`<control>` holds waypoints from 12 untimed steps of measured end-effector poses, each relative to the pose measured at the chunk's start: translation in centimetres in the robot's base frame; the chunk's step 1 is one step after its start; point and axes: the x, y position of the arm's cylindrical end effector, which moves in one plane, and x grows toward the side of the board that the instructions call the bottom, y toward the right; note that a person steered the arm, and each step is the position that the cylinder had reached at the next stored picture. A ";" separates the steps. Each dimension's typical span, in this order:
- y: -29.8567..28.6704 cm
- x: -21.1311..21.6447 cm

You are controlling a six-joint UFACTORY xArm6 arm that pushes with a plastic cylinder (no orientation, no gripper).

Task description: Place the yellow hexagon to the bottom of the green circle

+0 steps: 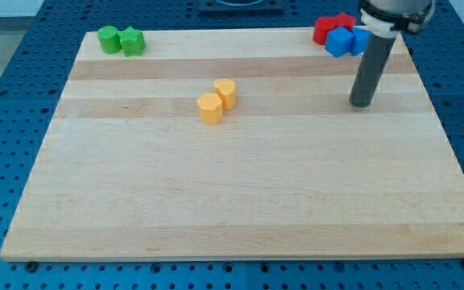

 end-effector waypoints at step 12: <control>-41.6 3.5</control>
